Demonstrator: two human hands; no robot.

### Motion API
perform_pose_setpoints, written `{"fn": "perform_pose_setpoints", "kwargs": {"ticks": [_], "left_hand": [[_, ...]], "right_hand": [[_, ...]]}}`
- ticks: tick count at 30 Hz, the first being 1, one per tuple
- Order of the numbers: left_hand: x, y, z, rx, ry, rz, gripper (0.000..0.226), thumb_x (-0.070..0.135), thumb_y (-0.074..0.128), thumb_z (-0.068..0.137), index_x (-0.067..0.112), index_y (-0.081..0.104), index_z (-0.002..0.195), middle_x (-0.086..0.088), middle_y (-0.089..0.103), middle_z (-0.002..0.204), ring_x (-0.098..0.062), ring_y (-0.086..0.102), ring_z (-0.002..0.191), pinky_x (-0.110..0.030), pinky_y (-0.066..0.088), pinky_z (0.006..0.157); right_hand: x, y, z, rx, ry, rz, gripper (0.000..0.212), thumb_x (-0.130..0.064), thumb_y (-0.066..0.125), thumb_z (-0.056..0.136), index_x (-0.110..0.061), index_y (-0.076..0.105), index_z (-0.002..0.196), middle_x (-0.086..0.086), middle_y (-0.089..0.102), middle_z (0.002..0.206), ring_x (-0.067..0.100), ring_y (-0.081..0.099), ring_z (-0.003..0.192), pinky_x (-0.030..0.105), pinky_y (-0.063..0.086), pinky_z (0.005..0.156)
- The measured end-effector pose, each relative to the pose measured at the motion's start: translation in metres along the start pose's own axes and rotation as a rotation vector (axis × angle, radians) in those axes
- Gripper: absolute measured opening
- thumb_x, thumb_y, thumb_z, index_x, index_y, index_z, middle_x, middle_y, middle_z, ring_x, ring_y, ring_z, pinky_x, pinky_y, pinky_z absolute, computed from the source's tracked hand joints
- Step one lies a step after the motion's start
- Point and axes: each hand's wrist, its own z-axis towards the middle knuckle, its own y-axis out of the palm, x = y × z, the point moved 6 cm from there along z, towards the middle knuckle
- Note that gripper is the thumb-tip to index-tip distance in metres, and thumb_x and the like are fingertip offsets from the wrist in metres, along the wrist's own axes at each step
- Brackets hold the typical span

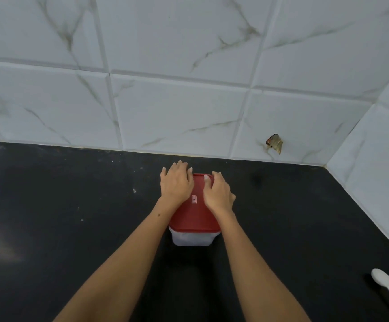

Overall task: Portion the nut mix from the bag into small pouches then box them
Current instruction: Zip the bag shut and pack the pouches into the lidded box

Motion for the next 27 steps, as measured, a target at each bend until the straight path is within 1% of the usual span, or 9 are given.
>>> {"fn": "perform_pose_setpoints", "kwargs": {"ticks": [1, 2, 4, 7, 10, 13, 21, 25, 27], "left_hand": [[0.0, 0.0, -0.007, -0.03, 0.0, 0.029, 0.044, 0.03, 0.031, 0.103, 0.008, 0.045, 0.138, -0.011, 0.043, 0.147, -0.025, 0.032, 0.141, -0.045, 0.016, 0.116], [0.001, -0.002, -0.015, -0.046, 0.004, 0.051, 0.047, 0.032, 0.029, 0.103, 0.007, 0.039, 0.142, -0.012, 0.035, 0.152, -0.025, 0.025, 0.144, -0.046, 0.012, 0.117], [0.0, -0.004, -0.029, -0.076, -0.006, 0.093, 0.053, 0.036, 0.025, 0.103, 0.007, 0.03, 0.147, -0.013, 0.025, 0.157, -0.026, 0.016, 0.147, -0.046, 0.008, 0.118], [-0.005, 0.003, -0.049, -0.153, -0.059, 0.106, 0.058, 0.04, 0.023, 0.103, 0.007, 0.021, 0.15, -0.014, 0.017, 0.159, -0.027, 0.01, 0.148, -0.046, 0.005, 0.118], [-0.008, 0.011, -0.059, -0.206, -0.079, 0.113, 0.06, 0.04, 0.021, 0.103, 0.006, 0.016, 0.151, -0.014, 0.007, 0.161, -0.028, 0.007, 0.148, -0.045, 0.005, 0.119], [-0.009, 0.014, -0.059, -0.195, -0.077, 0.13, 0.06, 0.041, 0.019, 0.103, 0.007, 0.013, 0.152, -0.013, 0.004, 0.161, -0.027, 0.007, 0.148, -0.044, 0.007, 0.12], [-0.012, 0.015, -0.059, -0.167, -0.1, 0.012, 0.061, 0.042, 0.021, 0.102, 0.008, 0.013, 0.152, -0.009, 0.004, 0.161, -0.023, 0.007, 0.149, -0.042, 0.01, 0.12], [-0.012, 0.013, -0.059, -0.143, -0.116, -0.073, 0.06, 0.042, 0.025, 0.102, 0.008, 0.018, 0.151, -0.008, 0.008, 0.161, -0.024, 0.014, 0.148, -0.045, 0.018, 0.118], [-0.012, 0.013, -0.059, -0.143, -0.116, -0.099, 0.06, 0.042, 0.026, 0.102, 0.008, 0.02, 0.151, -0.007, 0.009, 0.161, -0.024, 0.016, 0.147, -0.046, 0.022, 0.117]], "right_hand": [[0.001, 0.002, -0.007, -0.02, -0.022, -0.04, 0.051, -0.042, 0.026, 0.101, -0.018, 0.029, 0.146, 0.002, 0.022, 0.157, 0.021, 0.023, 0.143, 0.05, 0.02, 0.111], [0.002, 0.004, -0.015, -0.04, -0.044, -0.083, 0.054, -0.044, 0.024, 0.101, -0.018, 0.026, 0.148, 0.002, 0.019, 0.158, 0.021, 0.019, 0.144, 0.051, 0.018, 0.112], [0.004, 0.008, -0.028, -0.075, -0.071, -0.168, 0.059, -0.047, 0.021, 0.1, -0.017, 0.019, 0.15, 0.001, 0.013, 0.159, 0.02, 0.012, 0.146, 0.051, 0.013, 0.114], [0.007, 0.012, -0.041, -0.062, -0.101, -0.266, 0.06, -0.048, 0.019, 0.1, -0.016, 0.015, 0.151, 0.0, 0.01, 0.16, 0.018, 0.008, 0.147, 0.049, 0.011, 0.116], [0.006, 0.014, -0.043, -0.044, -0.114, -0.294, 0.062, -0.049, 0.017, 0.099, -0.016, 0.011, 0.152, -0.001, 0.009, 0.16, 0.017, 0.009, 0.147, 0.047, 0.012, 0.117], [0.008, 0.015, -0.042, -0.052, -0.1, -0.294, 0.064, -0.051, 0.017, 0.099, -0.017, 0.007, 0.152, -0.002, 0.007, 0.16, 0.017, 0.008, 0.147, 0.046, 0.011, 0.118], [0.011, 0.018, -0.041, -0.034, -0.097, -0.286, 0.064, -0.049, 0.02, 0.099, -0.017, 0.003, 0.152, -0.003, 0.006, 0.16, 0.018, 0.012, 0.146, 0.045, 0.013, 0.118], [0.011, 0.017, -0.041, -0.017, -0.09, -0.229, 0.063, -0.047, 0.023, 0.099, -0.019, 0.004, 0.152, -0.004, 0.007, 0.16, 0.016, 0.015, 0.145, 0.043, 0.016, 0.117], [0.011, 0.015, -0.041, -0.011, -0.087, -0.179, 0.062, -0.046, 0.025, 0.099, -0.02, 0.006, 0.152, -0.006, 0.008, 0.16, 0.015, 0.018, 0.145, 0.041, 0.021, 0.116]]}}
